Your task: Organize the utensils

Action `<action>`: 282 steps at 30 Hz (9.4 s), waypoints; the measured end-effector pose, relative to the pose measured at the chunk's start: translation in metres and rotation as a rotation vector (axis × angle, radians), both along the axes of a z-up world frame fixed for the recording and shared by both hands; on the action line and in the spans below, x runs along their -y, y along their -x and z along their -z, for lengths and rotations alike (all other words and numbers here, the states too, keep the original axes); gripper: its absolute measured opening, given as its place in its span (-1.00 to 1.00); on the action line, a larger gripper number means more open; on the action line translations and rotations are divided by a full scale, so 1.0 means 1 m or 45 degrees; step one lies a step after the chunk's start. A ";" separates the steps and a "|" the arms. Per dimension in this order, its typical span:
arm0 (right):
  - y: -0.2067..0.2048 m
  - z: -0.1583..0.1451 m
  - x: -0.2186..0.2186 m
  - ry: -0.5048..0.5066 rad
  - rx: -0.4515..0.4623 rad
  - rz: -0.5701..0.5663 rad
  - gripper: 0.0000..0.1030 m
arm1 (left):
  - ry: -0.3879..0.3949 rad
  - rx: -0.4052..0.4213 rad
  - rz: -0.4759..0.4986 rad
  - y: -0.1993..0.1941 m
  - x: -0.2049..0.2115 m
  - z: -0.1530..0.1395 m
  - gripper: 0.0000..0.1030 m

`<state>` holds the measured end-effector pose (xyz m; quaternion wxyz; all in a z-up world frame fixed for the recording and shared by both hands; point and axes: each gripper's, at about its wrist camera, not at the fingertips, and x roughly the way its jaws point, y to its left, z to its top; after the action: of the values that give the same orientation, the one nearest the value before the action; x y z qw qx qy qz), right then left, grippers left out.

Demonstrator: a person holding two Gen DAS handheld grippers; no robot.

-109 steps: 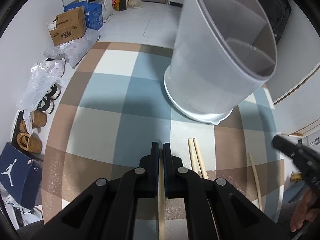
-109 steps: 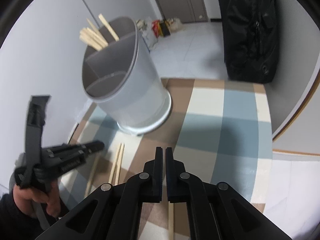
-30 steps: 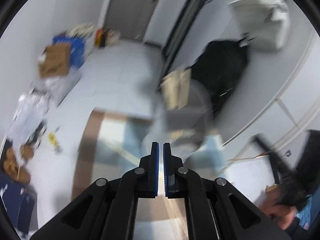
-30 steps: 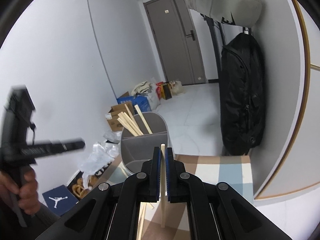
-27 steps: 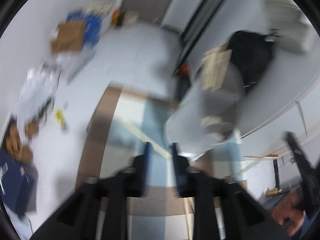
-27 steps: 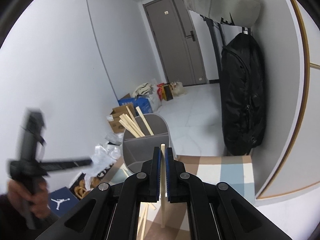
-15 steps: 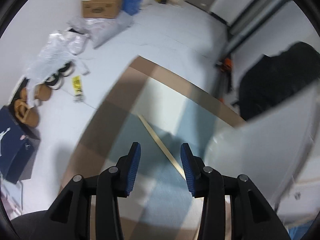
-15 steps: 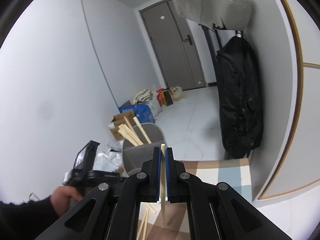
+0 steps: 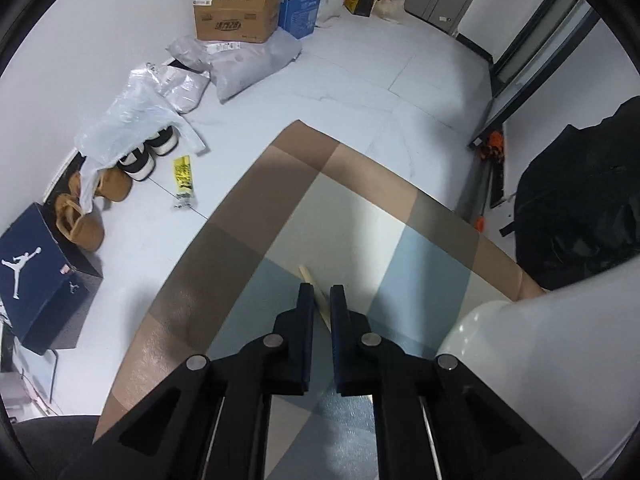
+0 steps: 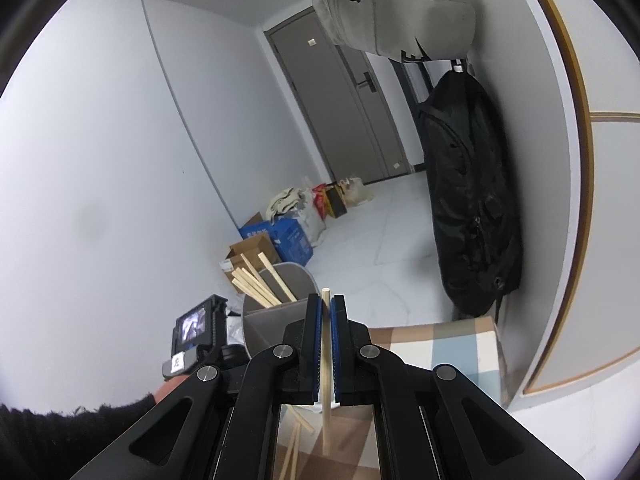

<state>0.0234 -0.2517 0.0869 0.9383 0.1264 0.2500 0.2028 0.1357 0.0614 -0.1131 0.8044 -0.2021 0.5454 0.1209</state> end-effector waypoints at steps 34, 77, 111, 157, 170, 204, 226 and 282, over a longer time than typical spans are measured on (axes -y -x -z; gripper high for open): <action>0.020 0.003 -0.020 0.077 0.061 0.006 -0.93 | 0.233 -0.029 0.105 0.011 -0.004 0.007 -0.38; 0.015 -0.004 -0.021 0.039 0.077 0.001 -0.93 | 0.043 0.516 0.208 0.067 -0.001 -0.105 -0.99; -0.073 -0.112 -0.074 0.150 0.276 -0.099 -0.93 | 0.009 0.962 0.448 0.056 0.033 -0.243 -0.99; -0.134 -0.027 -0.099 0.246 0.058 -0.282 -0.92 | 0.080 0.951 0.733 0.015 0.056 -0.171 -0.99; -0.119 -0.031 -0.056 0.011 -0.119 -0.203 -0.53 | 0.254 0.775 0.889 0.016 0.056 -0.158 -0.98; 0.020 0.073 -0.111 0.391 -0.302 -0.416 0.53 | -0.028 0.744 0.292 0.145 -0.017 -0.107 0.60; 0.022 0.160 -0.234 0.822 -0.460 -0.860 -0.44 | 0.114 0.653 0.141 0.150 -0.080 -0.076 0.60; 0.028 0.002 -0.040 0.152 0.076 -0.284 -0.94 | 0.014 -0.191 0.129 0.123 0.060 -0.007 -0.15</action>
<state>-0.0048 -0.2121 0.0851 0.9229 0.0357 0.2460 0.2942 0.0129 0.0009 -0.1066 0.7652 -0.1692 0.6143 0.0919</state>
